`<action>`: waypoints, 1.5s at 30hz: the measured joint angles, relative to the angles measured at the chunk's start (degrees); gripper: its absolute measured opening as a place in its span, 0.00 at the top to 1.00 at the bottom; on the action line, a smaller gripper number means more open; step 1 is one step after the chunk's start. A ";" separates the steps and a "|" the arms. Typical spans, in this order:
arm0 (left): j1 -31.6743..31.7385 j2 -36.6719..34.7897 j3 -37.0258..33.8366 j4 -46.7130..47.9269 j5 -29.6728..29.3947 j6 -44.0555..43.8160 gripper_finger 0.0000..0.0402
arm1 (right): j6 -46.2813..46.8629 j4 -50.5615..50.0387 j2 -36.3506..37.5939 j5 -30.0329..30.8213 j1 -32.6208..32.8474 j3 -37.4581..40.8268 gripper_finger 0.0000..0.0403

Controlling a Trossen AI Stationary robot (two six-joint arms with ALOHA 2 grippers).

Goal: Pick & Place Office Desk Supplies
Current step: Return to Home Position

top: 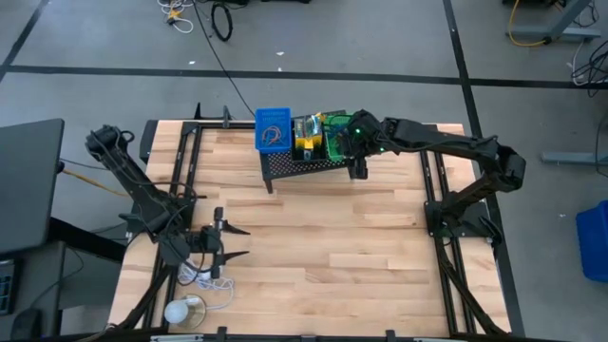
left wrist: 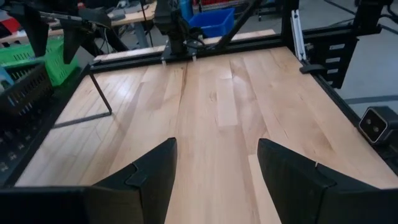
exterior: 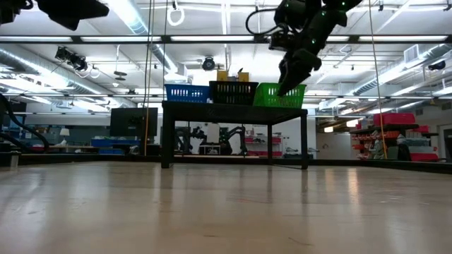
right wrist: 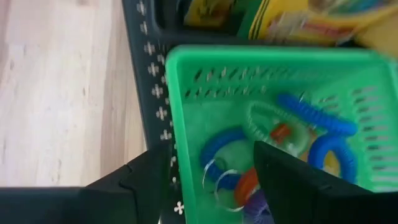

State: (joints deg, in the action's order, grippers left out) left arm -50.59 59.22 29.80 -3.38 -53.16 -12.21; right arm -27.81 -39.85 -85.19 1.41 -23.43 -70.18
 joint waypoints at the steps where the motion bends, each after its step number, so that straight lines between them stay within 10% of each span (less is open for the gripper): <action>1: 0.00 -0.50 0.00 -0.18 0.04 0.47 0.42 | 0.00 -0.37 0.00 0.12 0.29 -0.83 0.41; 18: -0.07 -15.47 0.02 -8.31 3.96 17.49 0.42 | 19.73 -3.84 0.18 -0.25 8.70 -19.75 0.41; 28: 0.03 -22.78 0.07 -7.94 -0.18 9.63 0.42 | 21.87 2.93 4.33 -2.79 18.58 -20.34 0.41; 35: -6.39 -27.48 0.00 -3.13 18.15 14.29 0.42 | 21.23 4.36 13.88 -2.55 26.82 -19.56 0.41; 45: -27.57 -36.95 -2.72 -2.59 -10.32 19.95 0.42 | 26.16 16.01 37.49 10.16 48.49 4.80 0.41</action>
State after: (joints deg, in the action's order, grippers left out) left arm -78.15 22.27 27.08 -5.97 -63.49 7.73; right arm -1.65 -23.83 -47.70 11.57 25.06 -65.38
